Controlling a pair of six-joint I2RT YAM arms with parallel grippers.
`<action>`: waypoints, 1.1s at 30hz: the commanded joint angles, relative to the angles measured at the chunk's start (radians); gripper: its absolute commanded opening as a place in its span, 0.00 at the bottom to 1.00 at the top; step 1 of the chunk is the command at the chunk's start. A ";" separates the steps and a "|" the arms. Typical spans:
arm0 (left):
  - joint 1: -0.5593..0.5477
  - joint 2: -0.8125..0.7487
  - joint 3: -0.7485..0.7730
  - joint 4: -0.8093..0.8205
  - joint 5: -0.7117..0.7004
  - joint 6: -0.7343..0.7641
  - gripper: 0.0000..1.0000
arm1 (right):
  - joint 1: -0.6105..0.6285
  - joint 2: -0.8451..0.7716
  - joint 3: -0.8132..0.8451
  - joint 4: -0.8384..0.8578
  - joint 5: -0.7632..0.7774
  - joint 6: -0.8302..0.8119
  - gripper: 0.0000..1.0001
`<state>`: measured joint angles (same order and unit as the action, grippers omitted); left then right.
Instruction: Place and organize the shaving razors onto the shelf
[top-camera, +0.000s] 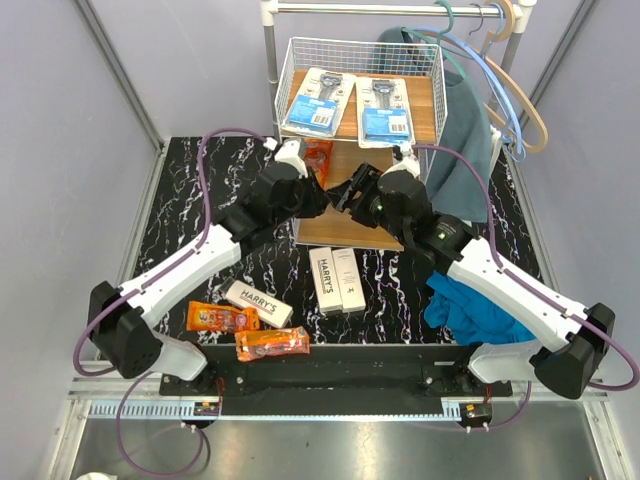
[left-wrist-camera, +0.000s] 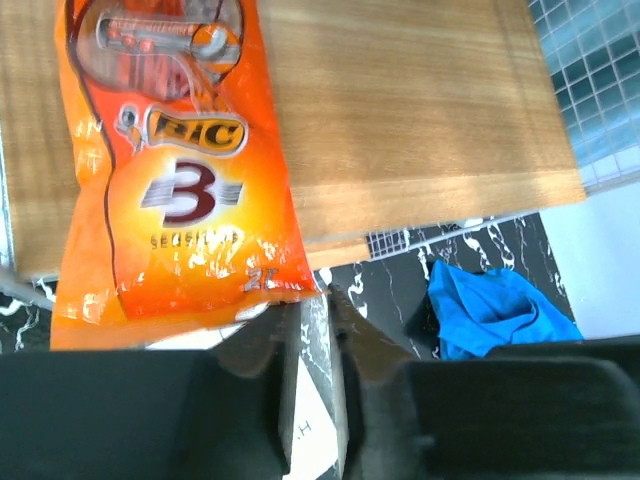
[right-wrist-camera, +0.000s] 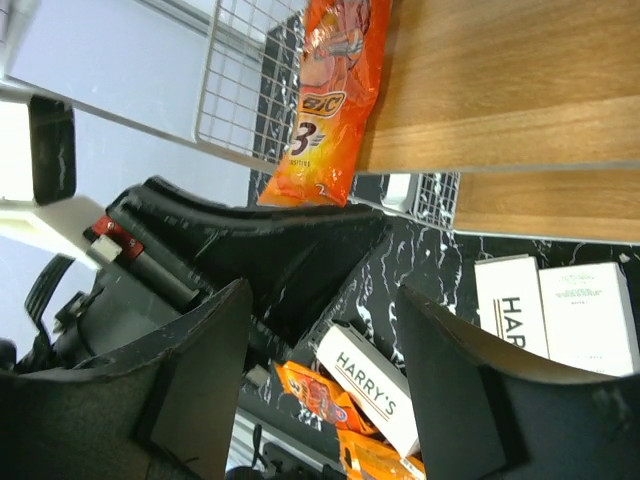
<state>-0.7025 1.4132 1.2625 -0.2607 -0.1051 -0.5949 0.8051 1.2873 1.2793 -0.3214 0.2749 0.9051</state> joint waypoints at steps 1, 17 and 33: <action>-0.014 -0.103 -0.078 0.075 -0.022 0.009 0.33 | 0.002 -0.017 -0.020 -0.021 -0.046 -0.009 0.69; -0.037 -0.436 -0.298 0.049 -0.016 0.017 0.88 | -0.009 0.084 0.090 -0.097 -0.161 -0.126 0.72; -0.041 -0.643 -0.408 -0.126 -0.060 0.023 0.93 | -0.057 0.219 0.290 -0.211 -0.341 -0.196 0.72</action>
<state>-0.7391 0.8097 0.8688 -0.3569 -0.1261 -0.5911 0.7708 1.5330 1.5463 -0.5526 -0.0212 0.7322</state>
